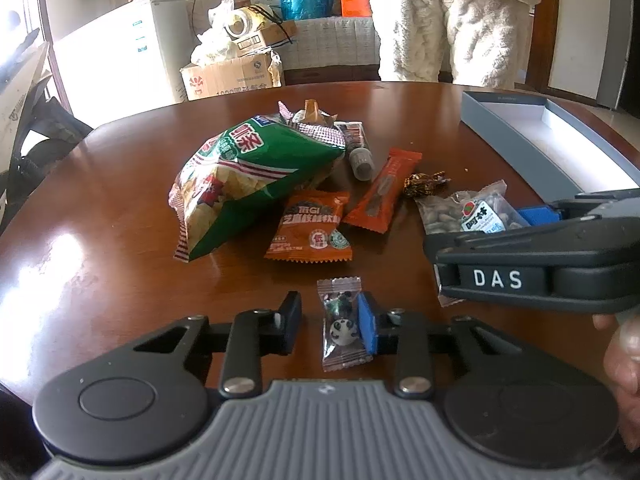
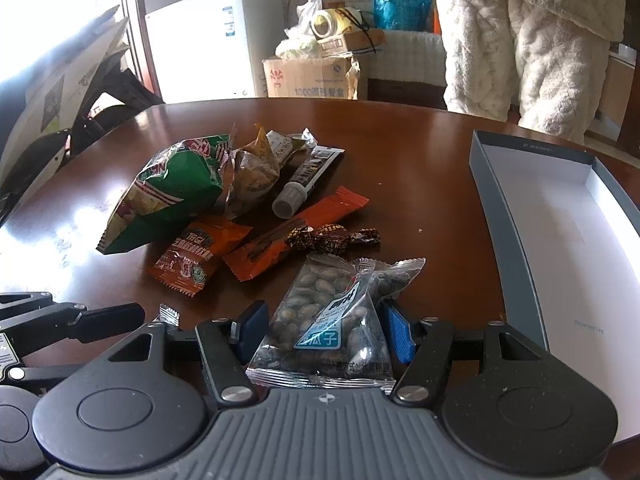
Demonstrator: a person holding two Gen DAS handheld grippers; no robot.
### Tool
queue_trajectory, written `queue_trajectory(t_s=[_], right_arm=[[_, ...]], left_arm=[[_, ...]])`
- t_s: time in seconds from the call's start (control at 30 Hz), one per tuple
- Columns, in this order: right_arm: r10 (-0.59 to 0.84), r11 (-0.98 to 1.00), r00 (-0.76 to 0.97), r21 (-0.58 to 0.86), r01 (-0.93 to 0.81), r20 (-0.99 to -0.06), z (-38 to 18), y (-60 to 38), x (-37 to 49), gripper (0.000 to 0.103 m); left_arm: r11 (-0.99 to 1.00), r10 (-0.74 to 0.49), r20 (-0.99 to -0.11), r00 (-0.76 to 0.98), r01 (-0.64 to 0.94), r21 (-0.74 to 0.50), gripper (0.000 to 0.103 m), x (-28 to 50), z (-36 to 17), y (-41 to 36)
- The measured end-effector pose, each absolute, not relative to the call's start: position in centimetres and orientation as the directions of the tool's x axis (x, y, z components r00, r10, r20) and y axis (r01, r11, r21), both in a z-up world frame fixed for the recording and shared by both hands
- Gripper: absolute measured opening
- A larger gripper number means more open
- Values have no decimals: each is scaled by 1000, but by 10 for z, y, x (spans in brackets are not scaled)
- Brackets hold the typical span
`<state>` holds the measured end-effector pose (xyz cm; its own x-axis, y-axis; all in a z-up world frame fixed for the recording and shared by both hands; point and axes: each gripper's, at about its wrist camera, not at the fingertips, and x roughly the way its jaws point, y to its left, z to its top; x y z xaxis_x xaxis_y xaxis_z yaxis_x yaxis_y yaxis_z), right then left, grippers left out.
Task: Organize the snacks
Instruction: 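Grasp the small wrapped candy with the left tool while the right tool grasps the nut bag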
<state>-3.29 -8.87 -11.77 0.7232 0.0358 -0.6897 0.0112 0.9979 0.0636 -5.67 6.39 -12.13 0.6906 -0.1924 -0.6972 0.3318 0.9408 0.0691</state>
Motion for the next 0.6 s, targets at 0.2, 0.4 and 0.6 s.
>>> queue_trajectory(t_s=[0.2, 0.4, 0.6], right_arm=[[19, 998, 720, 61, 33, -694, -117, -91, -32, 63], [9, 998, 724, 53, 39, -690, -115, -93, -33, 63], [5, 998, 724, 49, 40, -690, -115, -93, -33, 64]], left_arm=[[938, -202, -696, 689, 341, 65, 24, -56, -122, 62], [938, -206, -691, 693, 342, 63, 23, -55, -122, 61], [940, -206, -692, 692, 337, 58, 23, -55, -122, 59]])
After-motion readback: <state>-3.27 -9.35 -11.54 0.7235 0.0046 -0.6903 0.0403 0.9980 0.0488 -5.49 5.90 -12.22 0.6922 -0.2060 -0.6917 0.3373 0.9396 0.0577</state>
